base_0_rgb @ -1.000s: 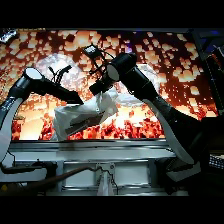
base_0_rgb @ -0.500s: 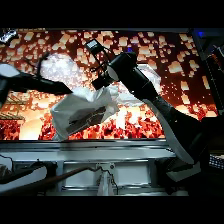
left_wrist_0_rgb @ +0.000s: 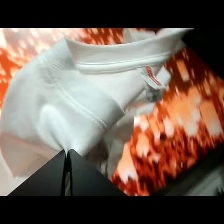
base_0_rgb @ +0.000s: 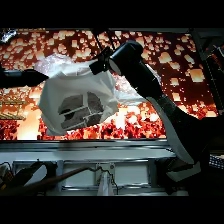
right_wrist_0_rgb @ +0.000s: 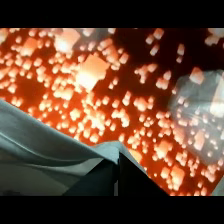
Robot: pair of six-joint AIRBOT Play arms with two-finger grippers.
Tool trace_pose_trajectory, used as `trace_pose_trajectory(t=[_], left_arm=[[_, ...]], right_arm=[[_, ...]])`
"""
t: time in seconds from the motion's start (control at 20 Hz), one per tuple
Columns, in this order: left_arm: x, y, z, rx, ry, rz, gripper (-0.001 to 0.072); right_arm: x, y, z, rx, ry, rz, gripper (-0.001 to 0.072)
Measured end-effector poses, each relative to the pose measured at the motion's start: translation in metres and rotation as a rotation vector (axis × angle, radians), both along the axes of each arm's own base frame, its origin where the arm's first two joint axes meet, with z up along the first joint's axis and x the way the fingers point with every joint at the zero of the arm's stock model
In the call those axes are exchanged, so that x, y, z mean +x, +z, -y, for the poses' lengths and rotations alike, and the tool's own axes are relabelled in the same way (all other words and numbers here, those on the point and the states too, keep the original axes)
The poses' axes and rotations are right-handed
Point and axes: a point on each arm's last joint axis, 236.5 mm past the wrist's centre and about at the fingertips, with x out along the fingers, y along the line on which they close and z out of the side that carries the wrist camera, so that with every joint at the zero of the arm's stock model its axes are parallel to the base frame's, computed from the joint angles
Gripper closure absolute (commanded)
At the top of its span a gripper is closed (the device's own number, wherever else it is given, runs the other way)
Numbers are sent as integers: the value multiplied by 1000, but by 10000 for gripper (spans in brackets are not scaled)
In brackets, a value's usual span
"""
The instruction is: Fold the clothes and pants, and hang the long-sleeved shirts on hangers.
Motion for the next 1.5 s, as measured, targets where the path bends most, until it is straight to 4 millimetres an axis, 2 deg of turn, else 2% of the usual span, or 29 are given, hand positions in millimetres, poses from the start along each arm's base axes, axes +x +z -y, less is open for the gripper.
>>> trace_pose_trajectory(t=[0.15, 0.35, 0.45, 0.55, 0.7, 0.9, 1.15, 1.35, 1.4, 1.5], left_arm=[[8, 40, 3, -62, 78, 121, 701], [-3, 84, 18, -76, 91, 264, 701], [-8, 84, 19, -16, 96, 295, 701], [-10, 62, 12, 47, 124, 274, 701], [-19, -3, -8, 114, 212, 165, 701], [-44, -81, -32, 128, 361, 53, 701], [-64, -135, -48, 124, 467, 10, 698], [-72, -155, -49, 114, 487, -21, 680], [-72, -156, -48, 103, 492, -24, 641], [-72, -155, -47, 84, 499, -25, 293]], right_arm=[[8, 37, 1, 44, -13, 88, 689], [8, 97, 1, 137, -2, 227, 690], [5, 120, -3, 180, 14, 281, 690], [2, 127, -9, 199, 30, 306, 690], [-1, 108, -20, 187, 52, 274, 689], [-10, 45, -31, 76, 84, 126, 689], [-25, -31, -55, -35, 161, -38, 689], [-34, -73, -76, -77, 212, -104, 690], [-37, -78, -82, -75, 224, -109, 690], [-45, -85, -98, -55, 254, -120, 690]])
